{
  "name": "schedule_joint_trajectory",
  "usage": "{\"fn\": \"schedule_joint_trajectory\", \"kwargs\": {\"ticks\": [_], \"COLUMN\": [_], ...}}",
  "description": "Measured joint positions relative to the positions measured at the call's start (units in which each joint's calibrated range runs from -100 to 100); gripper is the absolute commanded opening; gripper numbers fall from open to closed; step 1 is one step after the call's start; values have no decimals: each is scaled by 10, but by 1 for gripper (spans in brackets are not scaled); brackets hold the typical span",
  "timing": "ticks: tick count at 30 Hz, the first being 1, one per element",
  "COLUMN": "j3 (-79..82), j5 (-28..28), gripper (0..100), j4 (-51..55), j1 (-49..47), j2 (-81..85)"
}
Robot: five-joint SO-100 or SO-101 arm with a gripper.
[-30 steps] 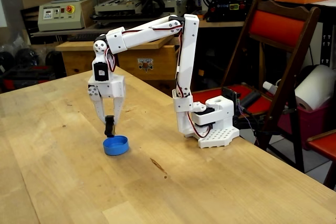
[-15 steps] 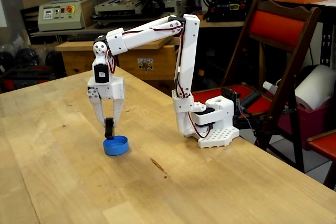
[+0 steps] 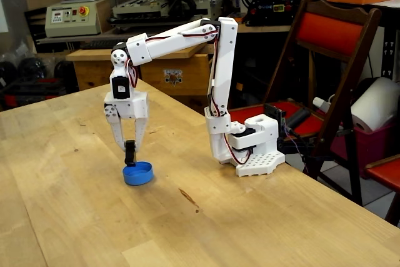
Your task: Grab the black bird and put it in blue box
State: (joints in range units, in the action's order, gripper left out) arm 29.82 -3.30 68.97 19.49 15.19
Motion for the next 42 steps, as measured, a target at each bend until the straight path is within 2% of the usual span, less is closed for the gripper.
{"fn": "schedule_joint_trajectory", "kwargs": {"ticks": [29, 42], "j3": [0, 0], "j5": [0, 0], "gripper": [4, 29], "j4": [0, 0], "j1": [0, 0], "j2": [0, 0]}}
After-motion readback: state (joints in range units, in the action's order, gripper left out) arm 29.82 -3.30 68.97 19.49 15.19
